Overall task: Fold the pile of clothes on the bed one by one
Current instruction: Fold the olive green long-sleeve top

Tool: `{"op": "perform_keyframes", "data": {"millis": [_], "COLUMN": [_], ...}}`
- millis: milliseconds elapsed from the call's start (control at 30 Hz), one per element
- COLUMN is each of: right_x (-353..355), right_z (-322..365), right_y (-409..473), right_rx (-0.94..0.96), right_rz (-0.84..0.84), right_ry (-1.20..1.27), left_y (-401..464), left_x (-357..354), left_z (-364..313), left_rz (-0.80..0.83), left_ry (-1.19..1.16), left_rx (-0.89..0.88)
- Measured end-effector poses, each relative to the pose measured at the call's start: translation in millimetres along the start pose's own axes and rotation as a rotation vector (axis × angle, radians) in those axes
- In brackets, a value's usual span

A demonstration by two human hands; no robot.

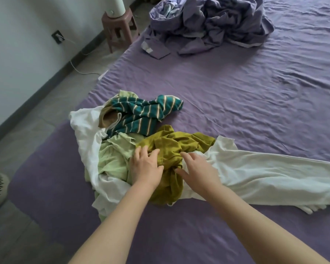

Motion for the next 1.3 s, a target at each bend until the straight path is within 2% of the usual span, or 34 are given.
{"op": "perform_keyframes", "data": {"millis": [100,167,233,300,400,533,667,767,933,1067,1133,1200,1233,1300], "right_x": [-24.8,-37.8,-33.5,-16.7,39.1,139.0,241.1,298.2,384.5,463.4,498.3,523.4,532.4,544.5], "right_z": [13.9,18.6,19.0,14.1,2.7,-5.4,-5.2,1.6,16.0,32.6,42.2,50.3,52.4,52.0], "right_y": [7.7,6.1,7.1,8.1,5.3,-13.4,-48.6,-82.0,-145.9,-194.0,-214.4,-231.8,-239.6,-256.9], "right_rx": [-0.08,-0.117,-0.13,-0.162,-0.234,-0.309,-0.266,-0.279,-0.239,-0.116,-0.058,-0.019,-0.009,-0.008], "right_rz": [0.096,0.14,0.096,0.014,-0.182,-0.342,-0.47,-0.534,-0.644,-0.852,-0.901,-0.899,-0.893,-0.896], "right_ry": [0.029,-0.012,-0.023,0.114,0.399,0.81,0.791,0.808,1.013,1.142,1.117,1.065,1.037,0.987], "left_y": [12.4,16.0,19.6,24.2,33.9,47.0,49.2,37.8,-7.7,-61.5,-95.3,-132.3,-147.9,-166.4], "left_x": [-10.9,-15.4,-9.3,7.2,54.9,138.9,215.8,260.4,333.3,396.0,417.6,422.7,419.2,410.2], "left_z": [21.9,28.3,27.1,25.2,14.7,-10.7,-46.3,-82.9,-148.2,-201.1,-228.7,-257.2,-270.5,-293.2], "left_rz": [0.11,0.173,0.208,0.212,0.185,0.138,0.073,0.09,0.124,0.153,0.194,0.315,0.352,0.294], "left_ry": [-0.018,-0.103,-0.17,-0.207,-0.4,-0.646,-0.728,-0.789,-0.997,-1.135,-1.137,-1.101,-1.06,-0.954], "left_rx": [0.076,0.047,-0.044,-0.119,-0.156,-0.214,-0.328,-0.431,-0.581,-0.779,-0.91,-0.988,-0.997,-0.941]}}
Point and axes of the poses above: each hand's wrist, its own y-axis towards the middle knuckle, its own x-axis out of the back of the hand, z = x × y, the point moved 6 cm from there along y, towards the middle knuckle, and after that the axes turned 1 degree about x, right-handed, at the moved point
